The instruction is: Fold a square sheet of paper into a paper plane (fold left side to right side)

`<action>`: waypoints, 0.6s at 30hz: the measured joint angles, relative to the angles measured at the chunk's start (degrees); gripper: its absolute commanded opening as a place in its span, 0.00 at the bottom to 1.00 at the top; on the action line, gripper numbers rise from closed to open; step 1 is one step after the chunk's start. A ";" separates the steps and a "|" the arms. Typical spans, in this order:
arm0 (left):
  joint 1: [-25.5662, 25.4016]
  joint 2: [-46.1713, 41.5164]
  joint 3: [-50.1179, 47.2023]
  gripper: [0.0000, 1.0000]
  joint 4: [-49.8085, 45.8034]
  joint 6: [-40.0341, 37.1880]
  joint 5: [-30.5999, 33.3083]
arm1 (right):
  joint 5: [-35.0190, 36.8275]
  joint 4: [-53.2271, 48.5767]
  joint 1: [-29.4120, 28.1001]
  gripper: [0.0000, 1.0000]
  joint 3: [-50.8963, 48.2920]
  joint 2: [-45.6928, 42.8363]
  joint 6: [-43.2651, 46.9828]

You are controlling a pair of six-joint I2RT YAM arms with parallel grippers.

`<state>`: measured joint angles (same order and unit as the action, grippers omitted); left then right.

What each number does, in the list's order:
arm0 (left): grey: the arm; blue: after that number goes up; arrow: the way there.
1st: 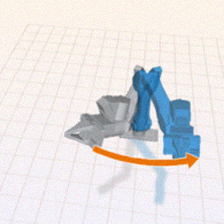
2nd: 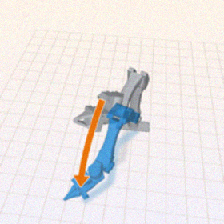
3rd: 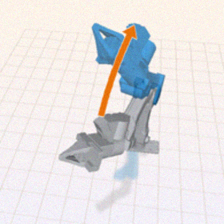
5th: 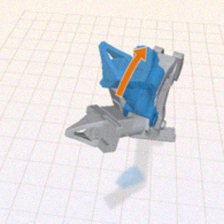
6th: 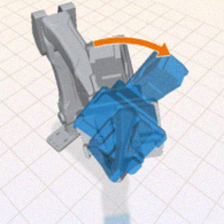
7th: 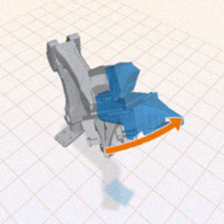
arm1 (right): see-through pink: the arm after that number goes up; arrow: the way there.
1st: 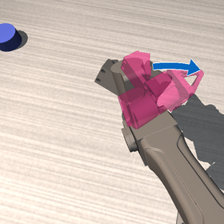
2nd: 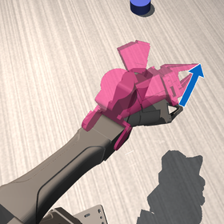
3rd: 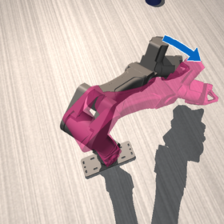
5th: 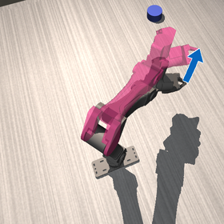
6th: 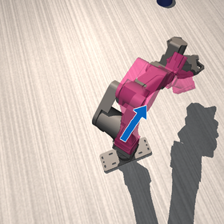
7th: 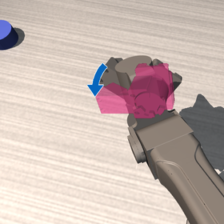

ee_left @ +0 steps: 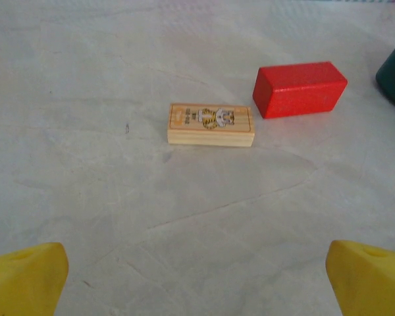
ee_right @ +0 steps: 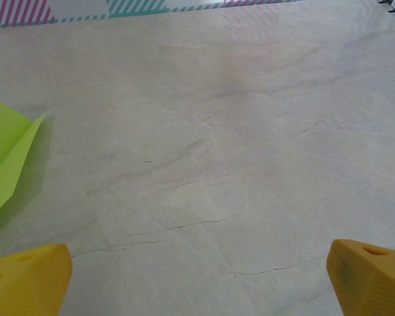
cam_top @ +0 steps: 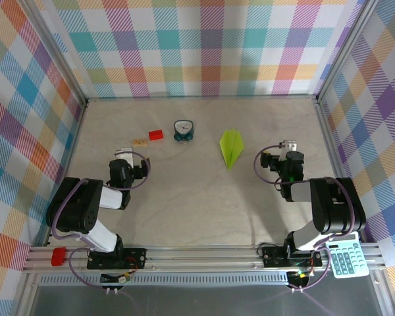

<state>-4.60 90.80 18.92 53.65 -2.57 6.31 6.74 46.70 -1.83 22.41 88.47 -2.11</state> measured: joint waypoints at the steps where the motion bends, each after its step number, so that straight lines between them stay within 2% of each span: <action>1: 0.15 0.00 0.46 1.00 -0.33 0.07 -0.17 | -0.02 0.07 0.00 0.99 0.00 0.00 0.00; 6: 0.26 0.13 3.65 1.00 -2.47 0.20 -0.31 | -0.20 0.37 0.00 0.99 0.00 0.00 0.00; 18: 0.26 0.13 3.76 1.00 -2.75 0.20 -0.31 | -0.22 0.44 0.00 0.99 0.00 0.00 0.00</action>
<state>-4.34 90.94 22.68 50.89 -2.37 6.00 6.52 47.13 -1.83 22.41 88.47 -2.11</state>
